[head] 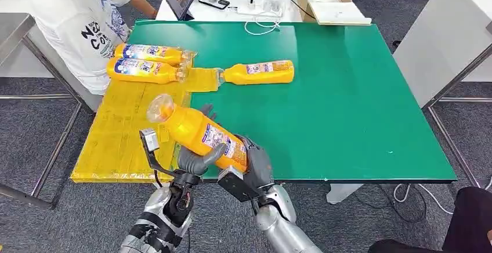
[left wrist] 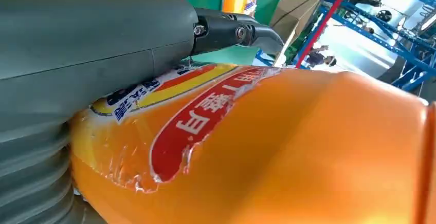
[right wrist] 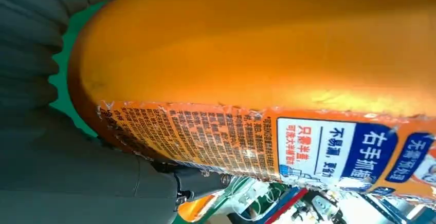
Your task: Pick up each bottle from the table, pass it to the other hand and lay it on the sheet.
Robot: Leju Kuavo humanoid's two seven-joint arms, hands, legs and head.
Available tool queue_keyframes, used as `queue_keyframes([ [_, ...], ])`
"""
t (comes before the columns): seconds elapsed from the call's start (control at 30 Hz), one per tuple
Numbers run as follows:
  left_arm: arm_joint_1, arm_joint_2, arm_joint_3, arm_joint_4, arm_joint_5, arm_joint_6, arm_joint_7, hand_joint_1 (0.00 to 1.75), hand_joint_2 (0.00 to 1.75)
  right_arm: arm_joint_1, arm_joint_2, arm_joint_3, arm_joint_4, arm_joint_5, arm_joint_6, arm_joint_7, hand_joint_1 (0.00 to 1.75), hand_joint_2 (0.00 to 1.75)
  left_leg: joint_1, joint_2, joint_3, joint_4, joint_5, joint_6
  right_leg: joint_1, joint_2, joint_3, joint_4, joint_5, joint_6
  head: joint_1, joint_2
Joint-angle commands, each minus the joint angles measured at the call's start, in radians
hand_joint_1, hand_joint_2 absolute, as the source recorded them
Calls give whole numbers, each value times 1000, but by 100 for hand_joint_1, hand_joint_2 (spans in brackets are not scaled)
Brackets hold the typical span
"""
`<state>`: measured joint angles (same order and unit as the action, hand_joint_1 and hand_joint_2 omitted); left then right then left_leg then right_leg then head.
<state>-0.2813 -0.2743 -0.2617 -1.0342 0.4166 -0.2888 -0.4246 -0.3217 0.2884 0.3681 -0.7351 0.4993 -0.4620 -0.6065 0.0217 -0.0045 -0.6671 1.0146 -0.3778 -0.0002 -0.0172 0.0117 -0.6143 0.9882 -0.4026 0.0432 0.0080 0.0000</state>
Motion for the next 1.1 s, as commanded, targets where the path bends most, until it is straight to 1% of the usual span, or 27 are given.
queue_keyframes([
  [0.03, -62, -1, -25, 35, -85, 105, -44, 0, 175, -6, -7, 90, 99, 7, 50, -5, 175, 175, 0, -2, 5, 0, -2, 1, 1, -3, 6, -1, -3, -2, 0, 0],
  [0.07, -63, 0, -30, 31, -120, 144, -58, 0, 175, -3, -4, 93, 97, 1, 55, -6, 175, 175, 0, -1, 4, 0, -2, 1, 1, -2, 5, -1, -2, -2, 0, 0],
  [0.13, -65, -2, -26, 31, -123, 151, -58, 0, 175, 0, 0, 97, 97, -1, 60, -6, 175, 175, 0, -2, 8, 0, -4, 2, 1, -4, 9, 0, -4, -3, 0, 0],
  [0.17, -66, -5, -19, 32, -121, 155, -58, 0, 175, -1, 0, 100, 98, -1, 64, -3, 175, 175, 0, -2, 3, 0, -1, 1, 1, -3, 4, 0, -2, -1, 0, 0],
  [0.2, -63, -15, 1, 28, -96, 149, -62, 5, 175, -3, -2, 104, 101, -1, 67, 3, 175, 175, 0, -1, 2, 0, -1, 1, 1, -2, 3, 0, -1, -1, 0, 0],
  [0.23, -59, -20, 13, 19, -80, 141, -63, 37, 175, -4, -3, 106, 105, -3, 68, 5, 175, 175, 0, -2, 4, 0, -2, 1, 1, -3, 5, 0, -3, -2, 0, 0],
  [0.27, -54, -26, 26, 7, -61, 136, -63, 162, 175, -6, -3, 107, 111, -6, 70, 6, 175, 175, 0, -1, 3, 0, -1, 1, 1, -2, 4, 0, -2, -1, 0, 0],
  [0.3, -54, -24, 30, -2, -58, 136, -64, 175, 175, -7, -6, 107, 115, -8, 73, 7, 175, 175, 0, -1, 5, 0, -2, 1, 1, -2, 6, 0, -3, -2, 0, 0],
  [0.37, -43, -27, 41, -25, -29, 120, -49, 175, 175, -11, -7, 108, 126, -11, 73, 7, 175, 175, 0, -1, 3, 0, -2, 1, 1, -2, 4, 0, -2, -2, 0, 0],
  [0.4, -41, -26, 41, -29, -17, 107, -38, 175, 175, -13, -9, 110, 131, -9, 69, 8, 175, 175, 0, -2, 6, 0, -3, 1, 1, -3, 6, 0, -3, -2, 0, 0],
  [0.47, -39, -26, 38, -29, -14, 103, -36, 175, 175, -17, -10, 108, 134, -10, 65, 9, 175, 175, 0, -2, 3, 0, -1, 1, 1, -3, 4, 0, -2, -1, 0, 0],
  [0.5, -38, -25, 34, -28, -16, 101, -36, 175, 175, -20, -11, 106, 136, -10, 62, 11, 175, 175, 0, -2, 5, 0, -2, 1, 1, -4, 6, 0, -3, -2, 0, 0],
  [0.57, -38, -24, 29, -24, -8, 84, -32, 175, 175, -24, -12, 103, 138, -11, 59, 13, 175, 175, 0, -1, 2, 0, -1, 1, 1, -2, 3, -1, -1, -1, 0, 0],
  [0.6, -37, -24, 28, -20, -5, 80, -31, 175, 175, -26, -12, 101, 138, -12, 58, 15, 175, 175, 0, -3, 5, 0, -2, 1, 1, -4, 6, 0, -3, -2, 0, 0],
  [0.67, -37, -23, 27, -20, -4, 78, -31, 175, 175, -26, -13, 100, 138, -12, 57, 15, 175, 175, 0, -2, 3, 0, -1, 1, 0, -3, 3, 0, -1, -1, 0, 0],
  [0.73, -37, -23, 27, -20, -4, 78, -31, 175, 175, -26, -13, 100, 138, -12, 57, 15, 175, 175, 0, -3, 5, 0, -2, 1, 1, -4, 6, 0, -3, -2, 0, 0],
  [0.77, -37, -23, 27, -20, -4, 78, -31, 175, 175, -26, -13, 100, 138, -12, 57, 15, 175, 175, 0, -2, 2, 0, -1, 1, 1, -3, 3, 0, -1, -1, 0, 0],
  [0.8, -37, -23, 27, -20, -4, 78, -31, 175, 175, -26, -13, 100, 138, -12, 57, 15, 175, 175, 0, -2, 5, 0, -2, 1, 1, -4, 6, -1, -3, -2, 0, 0],
  [0.9, -37, -23, 27, -20, -4, 78, -31, 175, 175, -26, -13, 100, 138, -12, 57, 15, 175, 175, 0, -2, 5, 0, -2, 1, 1, -4, 6, 0, -3, -2, 0, 0],
  [1.0, -37, -23, 27, -19, -4, 77, -30, 175, 175, -26, -13, 100, 138, -12, 56, 16, 175, 175, 0, -2, 2, 0, -1, 1, 0, -3, 3, 0, -2, -1, 0, 0],
  [1.03, -38, -22, 26, -18, -3, 74, -30, 175, 175, -27, -12, 100, 140, -11, 53, 19, 175, 175, 0, -2, 5, 0, -2, 1, 1, -4, 6, 0, -3, -2, 0, 0],
  [1.07, -38, -22, 25, -16, 2, 68, -27, 175, 175, -30, -12, 99, 143, -9, 50, 23, 175, 175, 0, -2, 3, 0, -1, 1, 1, -3, 4, -1, -2, -2, 0, 0],
  [1.1, -38, -22, 25, -13, 6, 63, -24, 175, 175, -31, -12, 97, 142, -12, 51, 22, 175, 175, 0, -3, 6, 0, -2, 1, 1, -5, 7, 0, -3, -2, 0, 0],
])
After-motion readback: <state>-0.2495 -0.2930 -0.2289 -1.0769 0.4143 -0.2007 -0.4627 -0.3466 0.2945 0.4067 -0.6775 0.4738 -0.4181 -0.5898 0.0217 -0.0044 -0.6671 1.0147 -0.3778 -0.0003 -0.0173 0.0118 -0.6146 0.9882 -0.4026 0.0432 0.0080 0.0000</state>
